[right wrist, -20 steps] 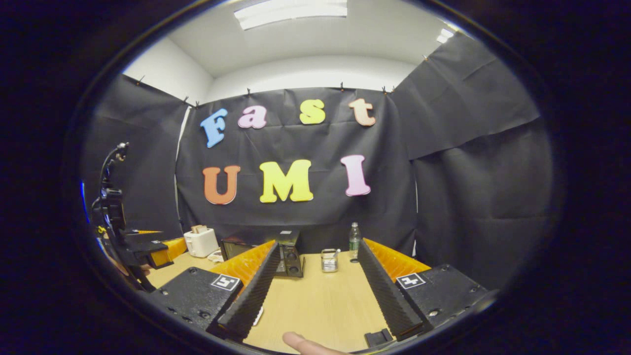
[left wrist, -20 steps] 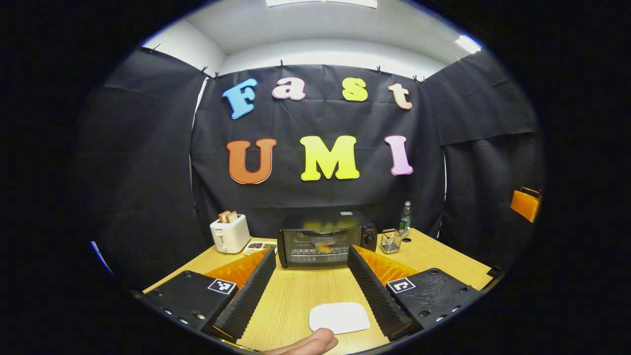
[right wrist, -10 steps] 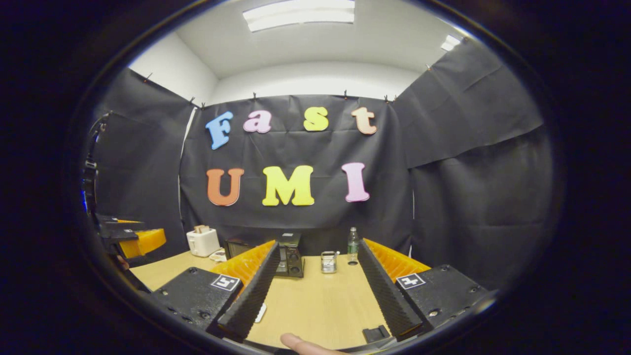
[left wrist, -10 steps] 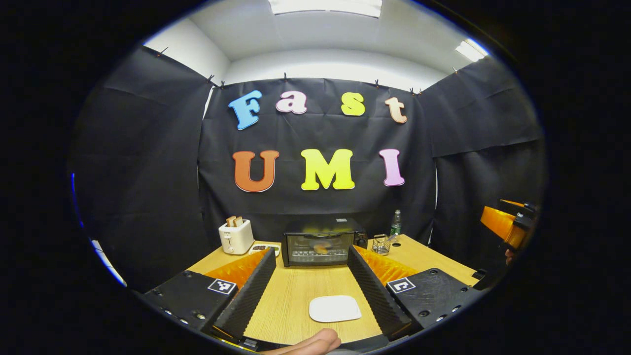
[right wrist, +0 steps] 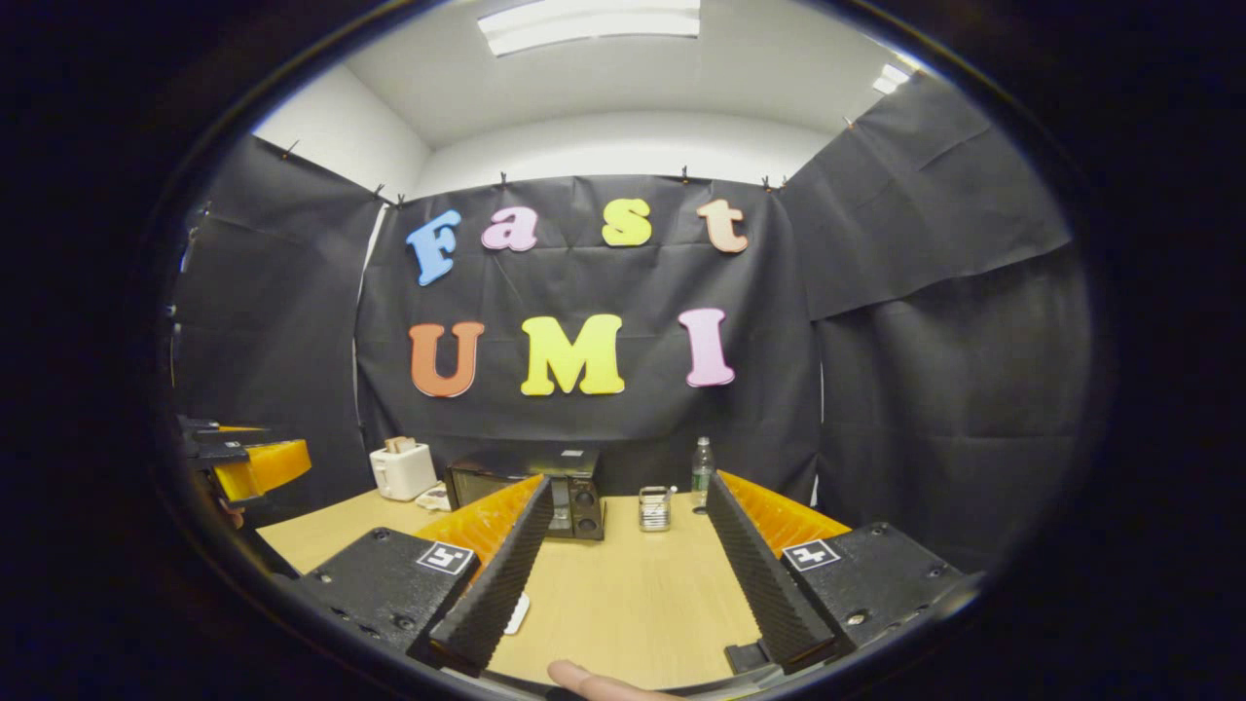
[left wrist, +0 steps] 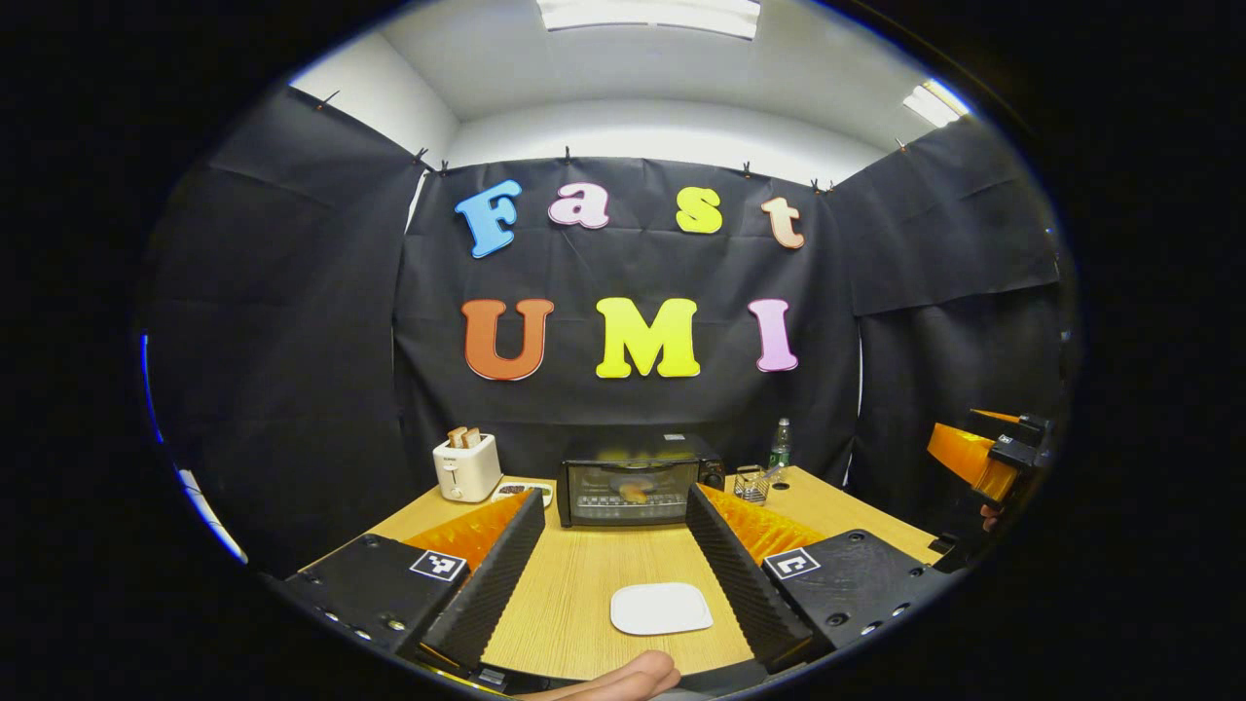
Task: Open the electric oven with the left hand, put the food in, and close the electric oven.
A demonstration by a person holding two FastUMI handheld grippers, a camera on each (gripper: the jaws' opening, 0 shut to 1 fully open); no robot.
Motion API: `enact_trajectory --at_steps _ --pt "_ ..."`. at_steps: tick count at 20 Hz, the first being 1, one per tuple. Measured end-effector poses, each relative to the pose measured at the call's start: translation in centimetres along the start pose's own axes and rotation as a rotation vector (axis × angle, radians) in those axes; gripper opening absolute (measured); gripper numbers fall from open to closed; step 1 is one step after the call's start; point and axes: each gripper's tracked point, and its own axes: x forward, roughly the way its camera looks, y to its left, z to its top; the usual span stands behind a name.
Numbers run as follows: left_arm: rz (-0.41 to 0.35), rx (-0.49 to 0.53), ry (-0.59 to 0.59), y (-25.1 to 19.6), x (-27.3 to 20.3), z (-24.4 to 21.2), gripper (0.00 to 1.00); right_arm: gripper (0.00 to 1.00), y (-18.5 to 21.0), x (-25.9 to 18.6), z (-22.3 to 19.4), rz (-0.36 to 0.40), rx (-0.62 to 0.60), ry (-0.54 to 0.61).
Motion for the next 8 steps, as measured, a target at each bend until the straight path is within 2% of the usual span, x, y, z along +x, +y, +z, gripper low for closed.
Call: enact_trajectory --at_steps 8 --pt "-0.003 0.001 -0.038 0.0 -0.7 1.0 0.95 1.00 -0.6 -0.9 0.5 -0.008 -0.006 -0.016"
